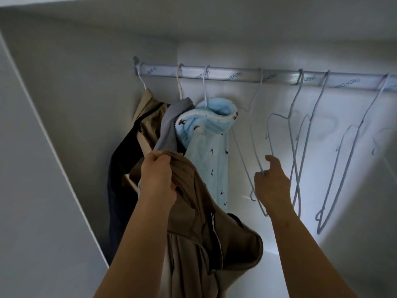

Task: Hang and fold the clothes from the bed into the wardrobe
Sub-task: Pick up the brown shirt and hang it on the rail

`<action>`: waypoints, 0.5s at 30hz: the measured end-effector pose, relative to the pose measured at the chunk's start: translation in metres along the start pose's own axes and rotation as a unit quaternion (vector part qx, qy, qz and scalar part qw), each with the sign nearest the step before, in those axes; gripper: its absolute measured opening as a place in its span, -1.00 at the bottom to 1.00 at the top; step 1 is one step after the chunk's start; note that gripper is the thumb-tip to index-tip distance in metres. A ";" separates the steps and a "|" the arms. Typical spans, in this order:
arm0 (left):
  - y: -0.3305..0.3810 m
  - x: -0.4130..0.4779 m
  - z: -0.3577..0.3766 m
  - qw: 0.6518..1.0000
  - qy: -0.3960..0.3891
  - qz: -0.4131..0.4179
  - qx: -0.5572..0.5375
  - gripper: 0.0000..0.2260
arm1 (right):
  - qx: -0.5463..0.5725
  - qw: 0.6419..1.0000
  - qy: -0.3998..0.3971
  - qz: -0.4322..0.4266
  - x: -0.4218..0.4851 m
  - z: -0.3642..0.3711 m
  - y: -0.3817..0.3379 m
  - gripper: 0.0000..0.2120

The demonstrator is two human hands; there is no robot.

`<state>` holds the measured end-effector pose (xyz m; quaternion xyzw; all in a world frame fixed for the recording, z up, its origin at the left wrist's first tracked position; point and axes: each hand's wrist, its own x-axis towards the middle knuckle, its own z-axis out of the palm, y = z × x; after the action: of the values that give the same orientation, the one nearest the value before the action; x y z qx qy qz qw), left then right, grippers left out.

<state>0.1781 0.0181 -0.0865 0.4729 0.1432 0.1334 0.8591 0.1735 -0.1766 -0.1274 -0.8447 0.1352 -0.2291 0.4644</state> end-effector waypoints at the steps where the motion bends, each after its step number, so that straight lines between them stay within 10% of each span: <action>1: -0.002 0.002 0.002 1.000 -0.001 0.000 0.002 -0.78 | 0.020 1.000 -0.002 0.019 0.004 -0.001 0.000 -0.66; 15: -0.005 0.005 -0.003 1.000 -0.001 -0.005 0.008 -0.77 | 0.079 0.996 0.032 -0.023 -0.011 0.000 -0.016 -0.88</action>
<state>0.1823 0.0199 -0.0934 0.4791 0.1452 0.1276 0.8562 0.1642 -0.1629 -0.1170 -0.8005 0.1120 -0.2769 0.5195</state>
